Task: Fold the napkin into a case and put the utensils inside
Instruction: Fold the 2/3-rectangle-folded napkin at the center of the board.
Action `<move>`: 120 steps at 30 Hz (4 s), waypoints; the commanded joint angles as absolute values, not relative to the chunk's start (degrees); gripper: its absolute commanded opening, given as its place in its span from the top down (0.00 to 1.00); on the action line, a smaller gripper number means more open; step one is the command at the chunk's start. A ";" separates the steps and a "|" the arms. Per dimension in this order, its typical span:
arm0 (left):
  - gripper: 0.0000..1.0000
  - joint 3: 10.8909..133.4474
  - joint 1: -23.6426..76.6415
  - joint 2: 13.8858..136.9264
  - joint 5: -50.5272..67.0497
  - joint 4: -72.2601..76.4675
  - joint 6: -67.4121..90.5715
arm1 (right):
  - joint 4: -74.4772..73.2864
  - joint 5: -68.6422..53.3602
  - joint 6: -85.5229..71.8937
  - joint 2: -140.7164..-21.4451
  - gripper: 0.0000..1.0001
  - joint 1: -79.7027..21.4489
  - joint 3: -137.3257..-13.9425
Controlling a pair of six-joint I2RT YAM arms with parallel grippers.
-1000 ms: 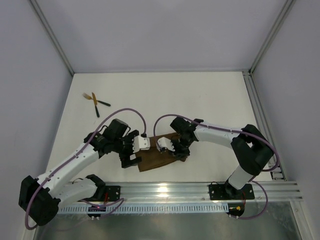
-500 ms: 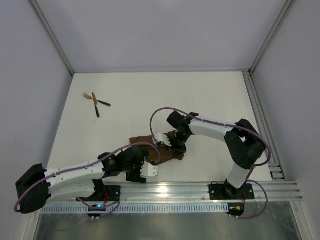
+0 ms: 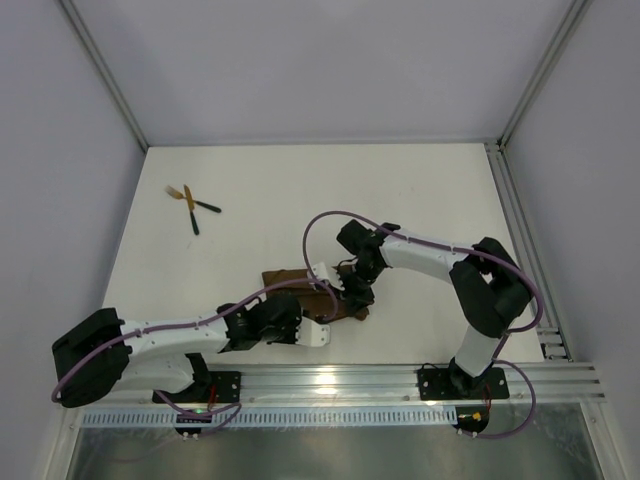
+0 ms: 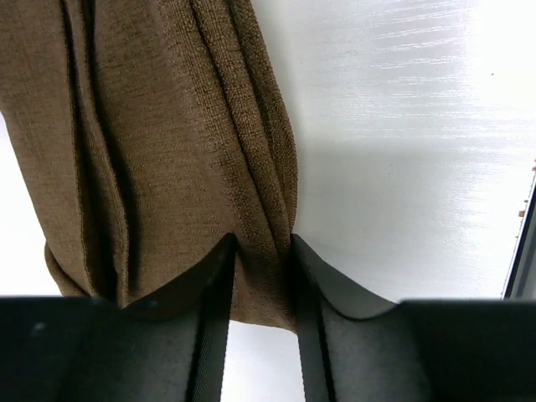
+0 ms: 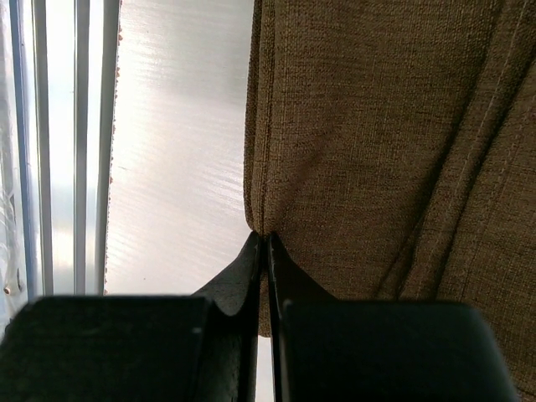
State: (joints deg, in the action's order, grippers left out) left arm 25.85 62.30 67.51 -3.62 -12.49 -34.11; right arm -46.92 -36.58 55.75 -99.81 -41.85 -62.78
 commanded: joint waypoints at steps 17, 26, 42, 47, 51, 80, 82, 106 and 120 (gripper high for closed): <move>1.00 28.04 59.86 58.01 1.91 -23.12 -28.56 | -39.64 -38.59 55.28 -85.88 0.36 -41.40 -57.40; 1.00 29.09 59.06 57.66 3.43 -23.38 -28.21 | -23.05 -40.25 33.51 -77.17 0.61 -40.25 -55.81; 1.00 30.32 57.31 57.22 5.18 -23.55 -26.98 | 10.02 -18.55 -11.25 -88.58 0.97 -43.32 -47.28; 1.00 31.29 56.69 57.66 5.36 -23.82 -26.54 | 10.81 -17.40 -13.70 -98.42 0.97 -43.77 -50.01; 1.00 32.17 55.81 58.62 5.28 -23.73 -25.32 | 9.15 -14.07 -19.58 -102.39 0.97 -44.03 -48.87; 1.00 50.01 31.55 80.77 16.00 -21.98 -16.44 | 8.69 -22.58 -12.92 -102.22 0.97 -45.97 -45.71; 1.00 50.27 31.29 81.91 16.00 -22.06 -16.08 | 9.49 -23.03 -11.09 -100.82 0.97 -46.32 -45.26; 1.00 45.53 31.11 77.08 18.37 -25.49 -22.41 | 9.51 9.84 1.21 -72.52 0.86 -46.59 -38.76; 1.00 46.93 31.03 76.38 17.93 -26.54 -22.06 | 20.90 11.60 4.47 -54.51 0.37 -46.23 -31.91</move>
State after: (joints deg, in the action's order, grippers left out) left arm 45.63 31.35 78.41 18.02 -25.63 -21.67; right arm 8.93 10.02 1.69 -62.26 -46.26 -32.49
